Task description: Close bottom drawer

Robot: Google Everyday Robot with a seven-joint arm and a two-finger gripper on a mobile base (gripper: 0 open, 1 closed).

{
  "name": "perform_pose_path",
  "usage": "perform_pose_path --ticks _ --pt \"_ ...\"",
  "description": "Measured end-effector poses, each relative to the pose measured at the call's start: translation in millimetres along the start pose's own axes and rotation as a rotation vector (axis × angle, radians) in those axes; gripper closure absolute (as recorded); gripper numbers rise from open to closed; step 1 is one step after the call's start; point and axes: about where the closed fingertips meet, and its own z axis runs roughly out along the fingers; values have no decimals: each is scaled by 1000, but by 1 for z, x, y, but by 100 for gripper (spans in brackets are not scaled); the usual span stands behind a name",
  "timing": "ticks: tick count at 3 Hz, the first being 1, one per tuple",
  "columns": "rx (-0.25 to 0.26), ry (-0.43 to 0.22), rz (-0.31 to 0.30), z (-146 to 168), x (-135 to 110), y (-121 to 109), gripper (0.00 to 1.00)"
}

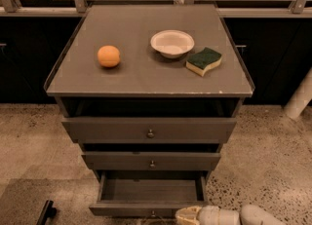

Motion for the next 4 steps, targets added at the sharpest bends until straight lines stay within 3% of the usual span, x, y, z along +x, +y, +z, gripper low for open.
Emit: perform_pose_path --ticks 1,3,4 --pt "30 -45 84 6 40 -27 100" --pt "84 -90 201 16 92 -100 100" --pt "84 -90 201 16 92 -100 100"
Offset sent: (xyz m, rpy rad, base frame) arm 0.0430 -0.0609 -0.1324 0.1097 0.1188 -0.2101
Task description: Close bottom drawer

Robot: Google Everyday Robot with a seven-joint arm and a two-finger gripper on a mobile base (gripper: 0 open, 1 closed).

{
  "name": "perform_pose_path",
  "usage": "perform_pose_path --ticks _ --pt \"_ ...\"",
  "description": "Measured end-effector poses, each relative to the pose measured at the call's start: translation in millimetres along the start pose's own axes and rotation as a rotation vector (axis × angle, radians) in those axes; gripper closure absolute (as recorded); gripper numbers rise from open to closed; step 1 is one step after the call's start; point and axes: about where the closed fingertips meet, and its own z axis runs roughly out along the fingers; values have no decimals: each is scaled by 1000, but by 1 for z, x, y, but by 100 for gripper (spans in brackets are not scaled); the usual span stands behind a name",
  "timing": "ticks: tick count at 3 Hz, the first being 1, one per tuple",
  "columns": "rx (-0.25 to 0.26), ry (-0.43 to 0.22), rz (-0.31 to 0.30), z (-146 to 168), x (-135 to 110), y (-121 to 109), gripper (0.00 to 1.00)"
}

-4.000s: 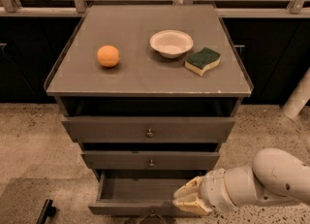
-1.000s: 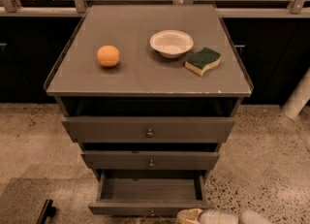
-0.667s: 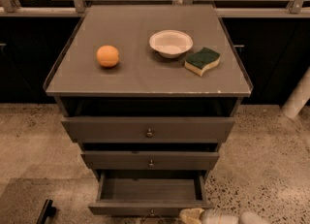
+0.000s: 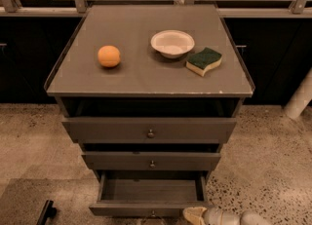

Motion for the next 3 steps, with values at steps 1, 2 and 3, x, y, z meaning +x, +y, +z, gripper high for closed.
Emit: perform_pose_path --ticks 1,2,3 --pt "3 -18 25 9 10 -13 100" --pt "6 -42 50 16 22 -30 100" --pt "7 -55 65 22 29 -39 100"
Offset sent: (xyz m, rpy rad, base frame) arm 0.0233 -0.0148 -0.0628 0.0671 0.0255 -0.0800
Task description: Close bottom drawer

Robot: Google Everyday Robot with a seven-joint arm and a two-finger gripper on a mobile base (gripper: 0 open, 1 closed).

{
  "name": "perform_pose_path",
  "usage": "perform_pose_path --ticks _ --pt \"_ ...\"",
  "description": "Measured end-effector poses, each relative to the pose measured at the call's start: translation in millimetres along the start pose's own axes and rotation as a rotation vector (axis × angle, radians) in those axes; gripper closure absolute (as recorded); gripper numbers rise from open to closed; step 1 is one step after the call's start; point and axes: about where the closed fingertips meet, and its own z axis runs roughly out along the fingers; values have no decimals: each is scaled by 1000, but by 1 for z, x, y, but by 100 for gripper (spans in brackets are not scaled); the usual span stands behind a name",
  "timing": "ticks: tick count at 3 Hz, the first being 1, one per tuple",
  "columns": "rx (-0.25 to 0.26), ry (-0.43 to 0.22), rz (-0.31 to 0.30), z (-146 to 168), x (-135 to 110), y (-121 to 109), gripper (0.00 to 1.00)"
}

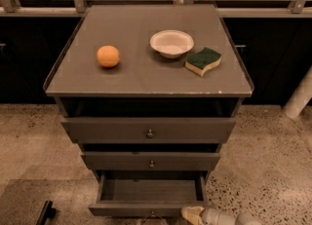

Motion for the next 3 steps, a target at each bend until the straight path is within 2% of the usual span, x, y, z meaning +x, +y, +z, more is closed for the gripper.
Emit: perform_pose_path --ticks 3 --pt "29 -15 -11 10 -15 -8 100"
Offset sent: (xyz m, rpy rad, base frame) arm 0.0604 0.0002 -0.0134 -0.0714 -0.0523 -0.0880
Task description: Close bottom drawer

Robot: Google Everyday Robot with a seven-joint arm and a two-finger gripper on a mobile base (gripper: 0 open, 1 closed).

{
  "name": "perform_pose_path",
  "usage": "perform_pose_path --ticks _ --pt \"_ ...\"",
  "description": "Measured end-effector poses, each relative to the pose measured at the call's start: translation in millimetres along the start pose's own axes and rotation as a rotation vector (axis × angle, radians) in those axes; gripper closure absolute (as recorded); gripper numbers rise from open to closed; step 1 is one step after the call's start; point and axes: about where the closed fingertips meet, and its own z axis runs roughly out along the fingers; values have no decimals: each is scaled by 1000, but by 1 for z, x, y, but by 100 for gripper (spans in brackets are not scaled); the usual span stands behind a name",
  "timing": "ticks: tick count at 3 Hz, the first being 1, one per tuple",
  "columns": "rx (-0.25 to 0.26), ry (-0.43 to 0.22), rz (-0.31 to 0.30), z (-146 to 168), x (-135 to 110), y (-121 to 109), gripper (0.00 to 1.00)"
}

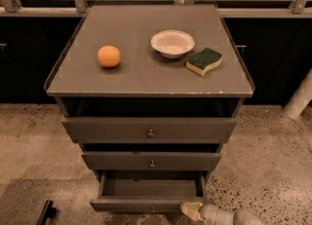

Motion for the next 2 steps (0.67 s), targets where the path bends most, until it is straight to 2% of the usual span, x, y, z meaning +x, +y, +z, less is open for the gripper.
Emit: perform_pose_path --ticks 1,2 --pt "35 -27 -12 9 -16 -9 100" --pt "35 -27 -11 9 -16 -9 100"
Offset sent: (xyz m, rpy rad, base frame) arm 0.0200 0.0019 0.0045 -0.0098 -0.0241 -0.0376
